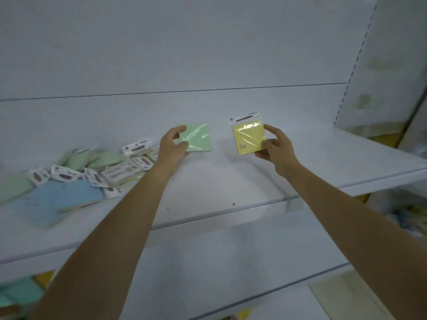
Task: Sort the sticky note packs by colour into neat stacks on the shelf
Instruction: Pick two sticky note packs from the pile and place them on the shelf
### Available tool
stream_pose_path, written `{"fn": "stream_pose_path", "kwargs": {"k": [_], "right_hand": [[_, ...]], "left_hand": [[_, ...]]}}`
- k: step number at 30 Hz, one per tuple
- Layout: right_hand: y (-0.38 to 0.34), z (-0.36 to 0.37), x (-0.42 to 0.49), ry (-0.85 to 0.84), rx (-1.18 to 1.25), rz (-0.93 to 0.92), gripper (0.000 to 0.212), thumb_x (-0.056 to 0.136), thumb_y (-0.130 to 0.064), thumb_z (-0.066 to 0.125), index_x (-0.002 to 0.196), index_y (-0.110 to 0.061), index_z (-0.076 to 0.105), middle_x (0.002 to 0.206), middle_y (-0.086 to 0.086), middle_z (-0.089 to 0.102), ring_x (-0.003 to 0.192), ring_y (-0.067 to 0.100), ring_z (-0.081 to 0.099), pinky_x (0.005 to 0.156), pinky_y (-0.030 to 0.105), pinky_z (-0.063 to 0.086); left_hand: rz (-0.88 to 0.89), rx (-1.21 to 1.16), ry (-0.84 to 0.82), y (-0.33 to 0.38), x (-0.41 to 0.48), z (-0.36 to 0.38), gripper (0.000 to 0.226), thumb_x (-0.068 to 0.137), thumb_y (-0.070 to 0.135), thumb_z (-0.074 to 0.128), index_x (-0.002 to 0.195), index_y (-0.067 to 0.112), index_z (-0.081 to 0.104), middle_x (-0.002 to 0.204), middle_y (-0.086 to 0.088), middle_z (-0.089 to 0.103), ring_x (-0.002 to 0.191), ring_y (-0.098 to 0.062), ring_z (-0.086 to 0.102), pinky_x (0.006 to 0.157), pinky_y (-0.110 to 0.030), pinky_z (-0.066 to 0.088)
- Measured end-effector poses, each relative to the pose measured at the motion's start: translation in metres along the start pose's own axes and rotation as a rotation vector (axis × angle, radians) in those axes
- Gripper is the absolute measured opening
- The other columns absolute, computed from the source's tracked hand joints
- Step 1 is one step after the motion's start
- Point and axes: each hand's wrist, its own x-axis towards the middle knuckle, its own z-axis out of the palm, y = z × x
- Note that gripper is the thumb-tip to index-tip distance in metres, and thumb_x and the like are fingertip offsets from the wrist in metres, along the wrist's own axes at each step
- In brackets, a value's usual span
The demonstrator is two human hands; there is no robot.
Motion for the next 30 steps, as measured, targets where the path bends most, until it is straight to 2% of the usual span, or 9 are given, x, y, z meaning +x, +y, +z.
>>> {"fn": "stream_pose_path", "kwargs": {"k": [4, 10, 13, 18, 20, 23, 27, 30], "right_hand": [[-0.004, -0.095, 0.013, 0.028, -0.024, 0.012, 0.046, 0.087, 0.008, 0.039, 0.126, -0.016, 0.05, 0.078, 0.006, 0.057, 0.067, 0.02, 0.06, 0.064, 0.023, 0.059], [-0.002, -0.207, 0.039, 0.026, -0.075, 0.025, 0.046, 0.088, 0.007, 0.04, 0.127, -0.014, 0.05, 0.078, 0.006, 0.059, 0.068, 0.018, 0.06, 0.063, 0.021, 0.058], [0.004, -0.244, 0.06, 0.057, -0.083, 0.041, 0.046, 0.089, 0.006, 0.04, 0.128, -0.014, 0.049, 0.078, 0.007, 0.057, 0.068, 0.018, 0.06, 0.06, 0.018, 0.058], [0.012, -0.29, 0.109, 0.089, -0.125, 0.054, 0.047, 0.089, 0.005, 0.039, 0.13, -0.016, 0.048, 0.093, 0.016, 0.055, 0.069, 0.016, 0.059, 0.059, 0.017, 0.057], [0.016, -0.308, 0.131, 0.093, -0.128, 0.062, 0.047, 0.089, 0.005, 0.039, 0.13, -0.016, 0.046, 0.097, 0.016, 0.055, 0.07, 0.016, 0.059, 0.061, 0.018, 0.056], [0.021, -0.331, 0.165, 0.11, -0.132, 0.09, 0.045, 0.09, 0.004, 0.04, 0.13, -0.015, 0.046, 0.099, 0.015, 0.055, 0.068, 0.015, 0.058, 0.06, 0.018, 0.055], [0.031, -0.359, 0.207, 0.131, -0.118, 0.145, 0.044, 0.091, 0.003, 0.042, 0.132, -0.012, 0.044, 0.104, 0.016, 0.054, 0.069, 0.016, 0.059, 0.064, 0.023, 0.056], [0.043, -0.369, 0.237, 0.109, -0.123, 0.194, 0.044, 0.092, 0.002, 0.042, 0.134, -0.009, 0.042, 0.106, 0.017, 0.055, 0.066, 0.017, 0.059, 0.053, 0.018, 0.056]], "left_hand": [[-0.048, -0.058, -0.014, 0.006, -0.014, 0.09, 0.048, 0.084, -0.012, 0.044, 0.127, 0.009, 0.051, 0.114, -0.004, 0.043, 0.101, -0.018, 0.049, 0.049, -0.006, 0.049], [-0.053, -0.042, -0.041, 0.017, -0.026, 0.203, 0.045, 0.085, -0.01, 0.049, 0.125, 0.01, 0.052, 0.114, -0.004, 0.044, 0.104, -0.019, 0.051, 0.059, -0.012, 0.051], [-0.051, -0.021, -0.079, 0.02, -0.022, 0.251, 0.045, 0.085, -0.009, 0.05, 0.125, 0.011, 0.052, 0.115, -0.003, 0.044, 0.106, -0.019, 0.051, 0.062, -0.014, 0.051], [-0.043, -0.015, -0.108, 0.019, 0.001, 0.322, 0.045, 0.085, -0.011, 0.048, 0.125, 0.009, 0.052, 0.118, -0.006, 0.046, 0.104, -0.019, 0.05, 0.069, -0.022, 0.052], [-0.042, -0.018, -0.119, 0.016, 0.015, 0.346, 0.045, 0.085, -0.011, 0.048, 0.126, 0.008, 0.052, 0.123, -0.009, 0.047, 0.104, -0.019, 0.049, 0.076, -0.028, 0.052], [-0.048, -0.02, -0.138, 0.01, 0.038, 0.378, 0.044, 0.086, -0.01, 0.048, 0.126, 0.009, 0.052, 0.131, -0.012, 0.046, 0.106, -0.019, 0.049, 0.085, -0.03, 0.048], [-0.065, -0.023, -0.139, 0.001, 0.063, 0.413, 0.045, 0.086, -0.011, 0.048, 0.127, 0.007, 0.051, 0.122, -0.011, 0.045, 0.109, -0.022, 0.049, 0.085, -0.031, 0.049], [-0.089, -0.023, -0.122, -0.006, 0.075, 0.432, 0.045, 0.086, -0.01, 0.049, 0.127, 0.007, 0.05, 0.115, -0.007, 0.043, 0.107, -0.02, 0.048, 0.07, -0.025, 0.054]]}}
